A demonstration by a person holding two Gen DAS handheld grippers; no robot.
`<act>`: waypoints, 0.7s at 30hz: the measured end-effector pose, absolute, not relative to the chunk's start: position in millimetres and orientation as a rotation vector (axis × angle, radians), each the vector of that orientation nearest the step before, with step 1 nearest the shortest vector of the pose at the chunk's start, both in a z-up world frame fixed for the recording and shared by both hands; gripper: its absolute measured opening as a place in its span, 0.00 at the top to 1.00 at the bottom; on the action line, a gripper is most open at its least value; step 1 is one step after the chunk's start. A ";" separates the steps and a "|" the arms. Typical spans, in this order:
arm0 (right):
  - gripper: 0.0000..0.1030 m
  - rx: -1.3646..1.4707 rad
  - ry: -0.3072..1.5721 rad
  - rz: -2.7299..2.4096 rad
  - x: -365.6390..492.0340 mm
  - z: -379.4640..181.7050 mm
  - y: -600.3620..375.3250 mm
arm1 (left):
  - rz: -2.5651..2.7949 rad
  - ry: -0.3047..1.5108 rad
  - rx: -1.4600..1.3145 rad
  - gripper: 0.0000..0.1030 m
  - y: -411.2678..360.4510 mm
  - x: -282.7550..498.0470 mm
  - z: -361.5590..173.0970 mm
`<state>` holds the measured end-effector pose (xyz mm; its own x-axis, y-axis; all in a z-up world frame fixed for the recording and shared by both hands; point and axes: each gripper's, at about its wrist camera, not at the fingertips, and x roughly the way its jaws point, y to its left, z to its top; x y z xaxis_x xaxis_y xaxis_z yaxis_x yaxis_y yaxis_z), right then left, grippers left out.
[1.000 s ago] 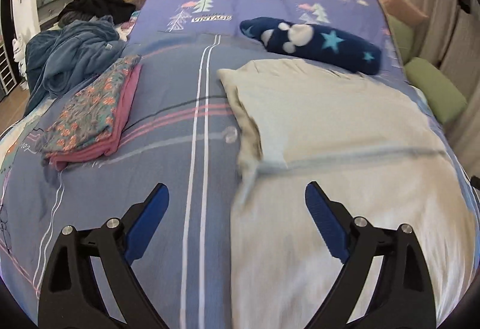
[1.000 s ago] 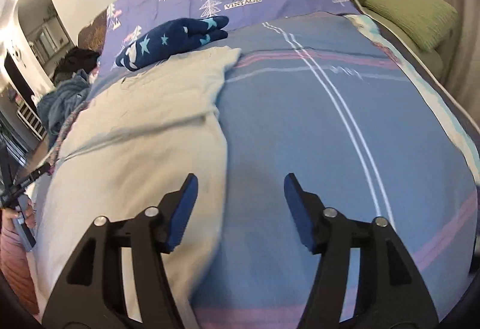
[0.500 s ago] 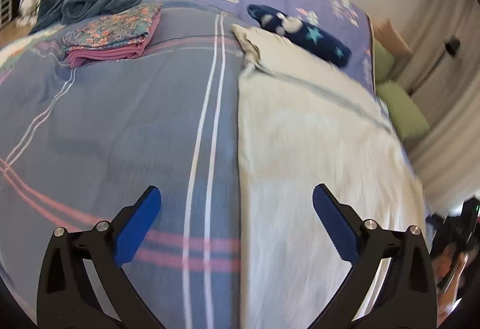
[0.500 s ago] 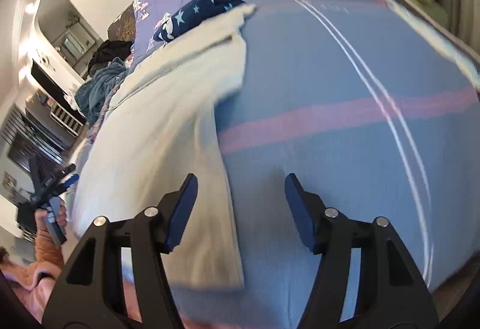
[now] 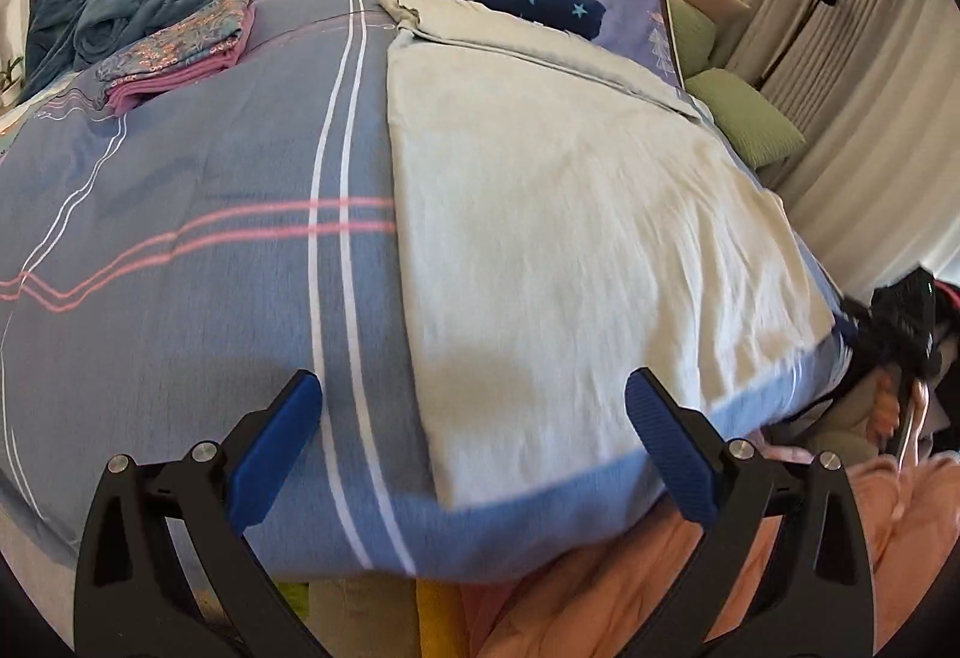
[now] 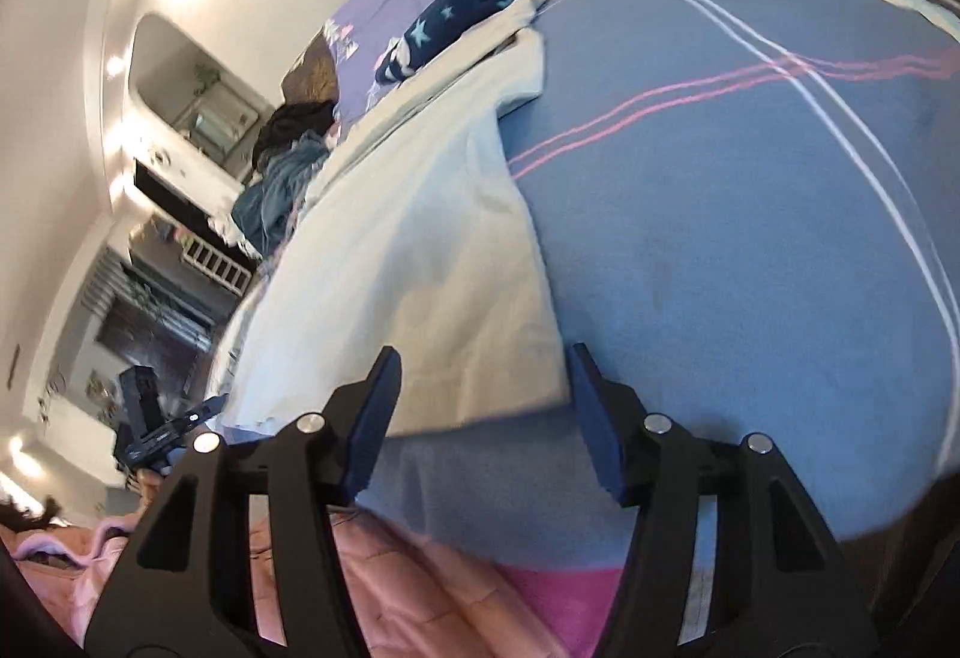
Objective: Fold small clothes
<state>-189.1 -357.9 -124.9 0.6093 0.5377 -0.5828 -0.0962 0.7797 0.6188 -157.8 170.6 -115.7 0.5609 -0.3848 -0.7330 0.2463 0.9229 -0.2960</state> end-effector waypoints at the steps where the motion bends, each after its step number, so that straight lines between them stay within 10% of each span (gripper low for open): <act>1: 0.50 0.578 0.846 0.375 -184.4 -124.2 -357.5 | -0.376 0.893 -0.172 0.02 171.1 -159.1 -117.1; 2: 0.84 0.593 0.877 0.340 -178.9 -126.5 -359.7 | -0.373 0.878 -0.203 0.02 173.8 -159.1 -119.7; 5: 0.94 0.736 0.882 0.356 -181.3 -130.8 -372.1 | -0.354 0.819 -0.275 0.13 177.2 -163.2 -122.7; 7: 0.94 0.737 0.849 0.351 -192.0 -121.7 -373.2 | -0.382 0.802 -0.295 0.90 178.5 -166.3 -120.9; 8: 0.95 0.740 0.833 0.351 -197.3 -116.4 -374.0 | -0.421 0.832 -0.376 0.96 184.1 -164.2 -124.1; 21: 0.95 0.807 0.872 0.307 -204.4 -118.9 -377.6 | -0.382 0.831 -0.395 0.98 189.4 -175.3 -113.4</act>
<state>-204.4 -377.6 -118.9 0.6241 0.5450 -0.5599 0.0746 0.6717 0.7371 -175.3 189.4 -113.4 0.6151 -0.4733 -0.6306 0.1711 0.8609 -0.4792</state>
